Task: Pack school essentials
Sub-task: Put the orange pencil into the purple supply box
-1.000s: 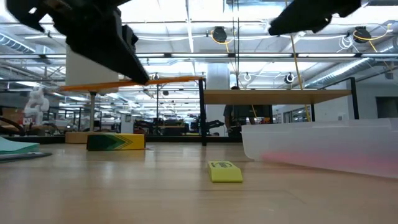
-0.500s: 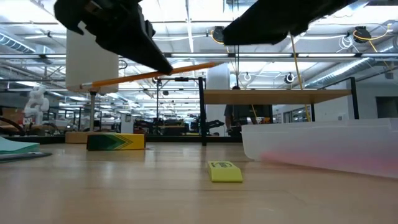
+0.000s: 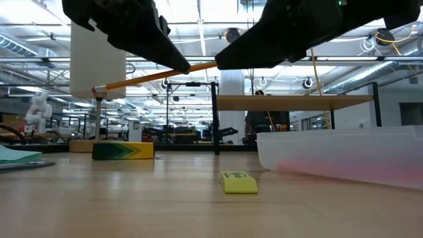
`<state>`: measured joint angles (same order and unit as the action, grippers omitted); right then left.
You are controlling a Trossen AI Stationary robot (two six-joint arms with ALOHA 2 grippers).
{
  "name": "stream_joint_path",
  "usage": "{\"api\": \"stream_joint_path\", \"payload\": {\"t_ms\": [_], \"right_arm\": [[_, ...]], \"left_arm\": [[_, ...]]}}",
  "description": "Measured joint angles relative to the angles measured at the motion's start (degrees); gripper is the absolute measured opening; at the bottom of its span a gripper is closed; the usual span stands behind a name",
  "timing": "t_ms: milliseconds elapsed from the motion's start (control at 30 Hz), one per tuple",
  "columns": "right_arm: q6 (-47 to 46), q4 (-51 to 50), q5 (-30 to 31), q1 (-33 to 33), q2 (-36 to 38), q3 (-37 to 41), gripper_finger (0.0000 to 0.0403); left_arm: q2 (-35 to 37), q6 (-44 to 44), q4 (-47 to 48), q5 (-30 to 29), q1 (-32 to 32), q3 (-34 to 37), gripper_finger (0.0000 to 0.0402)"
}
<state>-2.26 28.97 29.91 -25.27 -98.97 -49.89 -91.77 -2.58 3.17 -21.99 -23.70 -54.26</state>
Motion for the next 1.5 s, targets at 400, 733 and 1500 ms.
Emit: {"api": "stream_joint_path", "payload": {"t_ms": [400,733,1500], "right_arm": [[0.0,0.0,0.0,0.1,-0.2,0.0,0.0075],[0.0,0.0,-0.1,0.1,-0.2,0.0,0.0017],[-24.9,-30.5,4.5,-10.9,13.0,0.0,0.0019]], "left_arm": [[0.0,-0.1,0.0,0.1,0.0,0.0,0.0019],[0.0,-0.6,0.0,0.5,0.0,0.0,0.0027],[2.9,-8.8,3.7,-8.2,-1.3,0.0,0.0186]]}}
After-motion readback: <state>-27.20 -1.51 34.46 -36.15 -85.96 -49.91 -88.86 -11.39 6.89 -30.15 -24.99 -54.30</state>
